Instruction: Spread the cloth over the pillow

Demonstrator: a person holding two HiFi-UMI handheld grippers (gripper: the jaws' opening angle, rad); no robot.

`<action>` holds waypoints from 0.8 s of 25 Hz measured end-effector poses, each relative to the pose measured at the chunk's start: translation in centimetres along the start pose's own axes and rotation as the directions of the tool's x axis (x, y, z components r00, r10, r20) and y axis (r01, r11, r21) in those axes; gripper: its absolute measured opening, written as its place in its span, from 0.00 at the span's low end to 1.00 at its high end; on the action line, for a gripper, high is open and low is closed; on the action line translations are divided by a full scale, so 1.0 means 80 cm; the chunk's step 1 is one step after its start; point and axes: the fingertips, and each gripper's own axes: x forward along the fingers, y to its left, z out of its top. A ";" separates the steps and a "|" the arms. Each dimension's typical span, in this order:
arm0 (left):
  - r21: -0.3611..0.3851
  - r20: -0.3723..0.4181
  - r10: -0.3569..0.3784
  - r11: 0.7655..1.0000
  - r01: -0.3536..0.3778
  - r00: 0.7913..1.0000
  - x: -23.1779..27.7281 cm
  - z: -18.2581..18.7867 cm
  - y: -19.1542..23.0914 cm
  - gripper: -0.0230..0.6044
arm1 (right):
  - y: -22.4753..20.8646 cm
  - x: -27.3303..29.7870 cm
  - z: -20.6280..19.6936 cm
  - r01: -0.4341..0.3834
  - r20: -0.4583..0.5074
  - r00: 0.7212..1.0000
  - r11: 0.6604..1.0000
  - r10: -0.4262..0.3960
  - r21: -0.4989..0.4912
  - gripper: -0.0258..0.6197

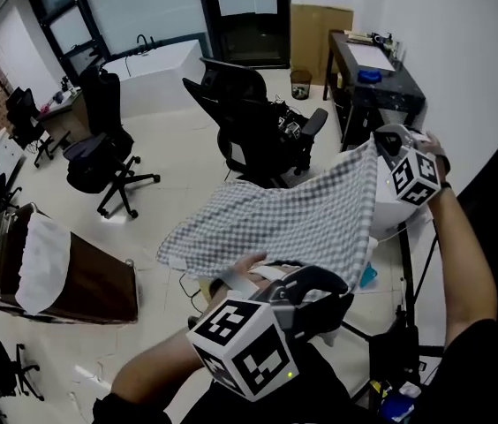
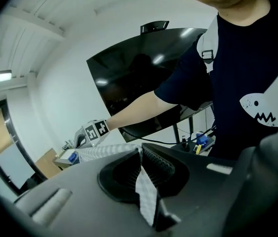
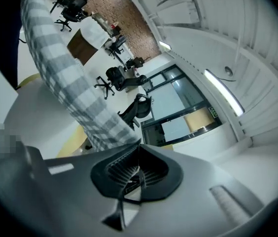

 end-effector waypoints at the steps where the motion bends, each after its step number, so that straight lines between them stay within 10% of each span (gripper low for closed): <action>1: -0.008 0.004 -0.027 1.000 0.027 1.000 0.013 -0.005 -0.014 0.04 | 0.019 -0.003 -0.011 -0.021 -0.017 1.000 1.000 0.021 -0.018 0.06; 8: -0.066 -0.060 -0.184 0.982 0.180 0.981 0.098 -0.052 -0.092 0.04 | 0.132 -0.027 -0.110 -0.166 -0.160 0.974 0.985 0.158 -0.041 0.06; 20: -0.182 -0.169 -0.423 0.901 0.394 0.890 0.227 -0.118 -0.212 0.04 | 0.318 -0.016 -0.210 -0.339 -0.232 0.918 0.940 0.321 -0.041 0.06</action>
